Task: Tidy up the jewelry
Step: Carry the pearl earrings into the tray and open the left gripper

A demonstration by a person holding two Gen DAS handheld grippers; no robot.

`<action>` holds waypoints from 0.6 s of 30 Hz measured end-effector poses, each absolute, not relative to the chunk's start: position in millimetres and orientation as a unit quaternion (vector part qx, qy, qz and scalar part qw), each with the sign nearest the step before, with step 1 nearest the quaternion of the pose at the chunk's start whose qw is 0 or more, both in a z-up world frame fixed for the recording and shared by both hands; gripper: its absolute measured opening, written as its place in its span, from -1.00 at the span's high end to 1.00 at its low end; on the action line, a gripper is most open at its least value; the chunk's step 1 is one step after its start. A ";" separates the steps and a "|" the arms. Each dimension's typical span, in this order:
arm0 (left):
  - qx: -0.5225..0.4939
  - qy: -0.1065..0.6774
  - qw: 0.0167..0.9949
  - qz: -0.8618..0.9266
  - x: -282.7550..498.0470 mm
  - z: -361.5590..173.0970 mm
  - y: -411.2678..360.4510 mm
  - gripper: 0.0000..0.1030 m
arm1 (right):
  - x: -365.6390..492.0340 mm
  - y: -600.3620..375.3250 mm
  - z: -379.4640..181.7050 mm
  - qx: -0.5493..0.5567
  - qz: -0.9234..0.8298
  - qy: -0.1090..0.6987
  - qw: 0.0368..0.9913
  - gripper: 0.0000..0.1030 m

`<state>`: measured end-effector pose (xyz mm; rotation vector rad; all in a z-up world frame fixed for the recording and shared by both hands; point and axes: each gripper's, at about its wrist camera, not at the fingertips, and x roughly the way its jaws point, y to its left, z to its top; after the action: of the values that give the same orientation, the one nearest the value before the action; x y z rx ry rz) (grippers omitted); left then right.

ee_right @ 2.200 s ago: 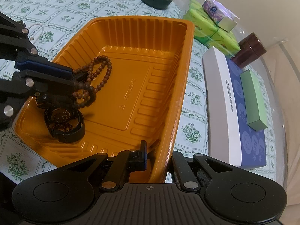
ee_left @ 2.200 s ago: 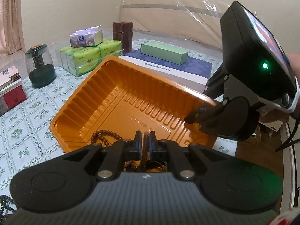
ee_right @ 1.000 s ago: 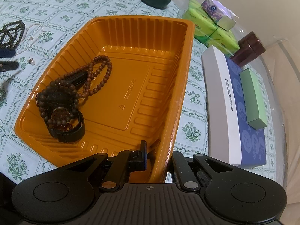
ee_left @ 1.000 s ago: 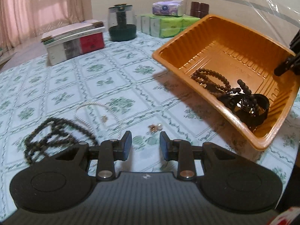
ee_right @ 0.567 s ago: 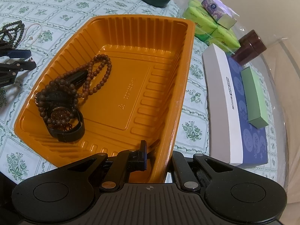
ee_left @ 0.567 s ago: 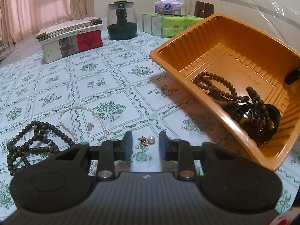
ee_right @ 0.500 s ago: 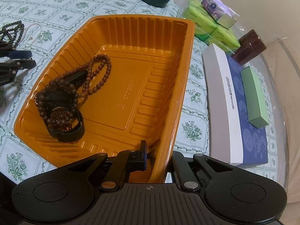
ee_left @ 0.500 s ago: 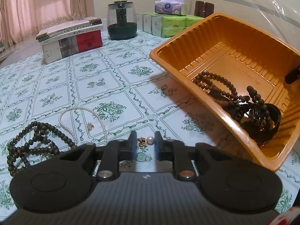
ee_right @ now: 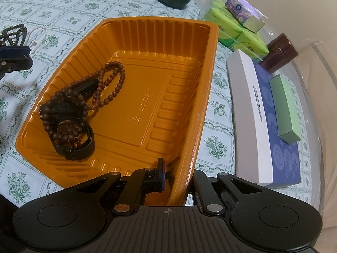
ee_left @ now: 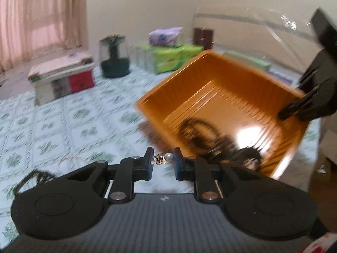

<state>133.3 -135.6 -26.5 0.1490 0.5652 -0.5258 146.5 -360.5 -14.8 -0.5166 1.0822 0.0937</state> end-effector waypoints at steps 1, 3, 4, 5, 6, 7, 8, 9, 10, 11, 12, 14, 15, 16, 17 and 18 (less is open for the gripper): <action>0.074 0.269 0.923 -0.266 129.7 -22.3 -141.8 0.67 | 146.3 -360.2 -14.6 -0.243 0.044 0.509 0.825 0.88; 0.079 0.259 0.919 -0.288 123.2 -16.3 -154.1 0.67 | 146.0 -360.4 -14.5 -0.242 0.043 0.508 0.825 0.88; 0.083 0.254 0.917 -0.297 120.4 -14.6 -160.4 0.67 | 145.5 -359.9 -14.4 -0.242 0.043 0.508 0.826 0.88; 0.088 0.251 0.915 -0.304 117.6 -13.9 -165.7 0.67 | 145.4 -359.9 -14.3 -0.242 0.043 0.508 0.826 0.88; 0.096 0.249 0.912 -0.312 114.9 -14.0 -172.6 0.67 | 145.2 -359.9 -14.3 -0.241 0.043 0.507 0.826 0.88; 0.102 0.248 0.910 -0.316 113.0 -15.0 -177.8 0.67 | 144.9 -359.5 -14.4 -0.241 0.043 0.507 0.827 0.88; 0.107 0.248 0.908 -0.320 111.1 -16.6 -182.7 0.67 | 144.7 -359.5 -14.3 -0.241 0.043 0.506 0.827 0.88; 0.111 0.250 0.906 -0.323 109.6 -18.4 -186.9 0.67 | 144.5 -359.7 -14.4 -0.240 0.043 0.506 0.827 0.88; 0.114 0.251 0.904 -0.327 108.2 -20.0 -190.5 0.67 | 144.3 -359.9 -14.4 -0.240 0.043 0.506 0.827 0.88; 0.116 0.252 0.902 -0.330 106.5 -21.3 -192.8 0.67 | 144.4 -360.2 -14.5 -0.239 0.043 0.507 0.827 0.88; 0.118 0.252 0.901 -0.332 105.0 -22.1 -194.8 0.67 | 144.4 -360.5 -14.6 -0.239 0.043 0.507 0.827 0.88; 0.120 0.252 0.900 -0.335 101.4 -23.0 -197.2 0.67 | 144.3 -360.8 -14.6 -0.238 0.044 0.507 0.827 0.88; 0.122 0.252 0.899 -0.337 100.4 -23.3 -199.1 0.67 | 144.4 -361.1 -14.6 -0.237 0.044 0.507 0.828 0.88; 0.124 0.251 0.898 -0.339 101.1 -23.6 -200.9 0.67 | 144.0 -361.0 -14.6 -0.237 0.044 0.507 0.828 0.88; 0.125 0.251 0.898 -0.340 98.7 -23.6 -201.2 0.67 | 143.9 -361.0 -14.6 -0.237 0.044 0.507 0.828 0.88; 0.126 0.251 0.896 -0.343 97.8 -24.0 -203.6 0.67 | 144.1 -361.2 -14.4 -0.237 0.044 0.507 0.828 0.88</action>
<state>97.8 -203.6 -24.0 0.2612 0.5202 -0.7103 144.1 -361.2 -14.4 -0.5033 1.0758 0.0924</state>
